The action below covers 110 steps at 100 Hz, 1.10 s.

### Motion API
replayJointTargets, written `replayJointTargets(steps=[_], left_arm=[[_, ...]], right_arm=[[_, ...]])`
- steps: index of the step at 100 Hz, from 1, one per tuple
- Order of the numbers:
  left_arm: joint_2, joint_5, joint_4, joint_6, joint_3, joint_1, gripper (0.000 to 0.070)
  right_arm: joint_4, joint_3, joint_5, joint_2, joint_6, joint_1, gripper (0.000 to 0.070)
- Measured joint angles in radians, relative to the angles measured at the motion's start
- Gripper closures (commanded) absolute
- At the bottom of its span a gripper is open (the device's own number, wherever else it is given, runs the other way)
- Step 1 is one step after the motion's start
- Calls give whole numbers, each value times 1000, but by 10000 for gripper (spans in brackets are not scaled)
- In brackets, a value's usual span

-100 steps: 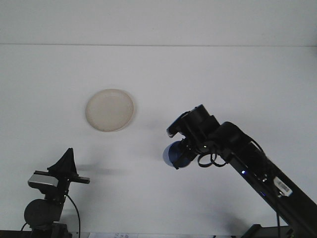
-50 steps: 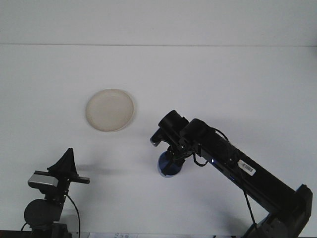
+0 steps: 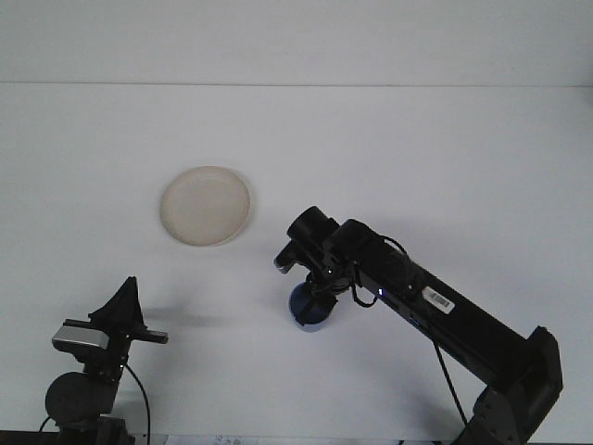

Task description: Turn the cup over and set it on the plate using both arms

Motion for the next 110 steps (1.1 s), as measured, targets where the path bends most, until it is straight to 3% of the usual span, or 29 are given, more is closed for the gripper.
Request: replayJointTargets(steps=[22,48,89,110], left_arm=[[0,0,0,0,0,0,687],[0,0,0,0,0,0,687],[0,0,0,0,0,0,687],[0,0,0,0,0,0,687]], right_arm=[[3,0,0,0,-2,-1,273],[64,0,-6,-74,-4,-67,273],[224,-3,0,-452,-5,-408,274],[321,-161,18,-687,5,-578,274]])
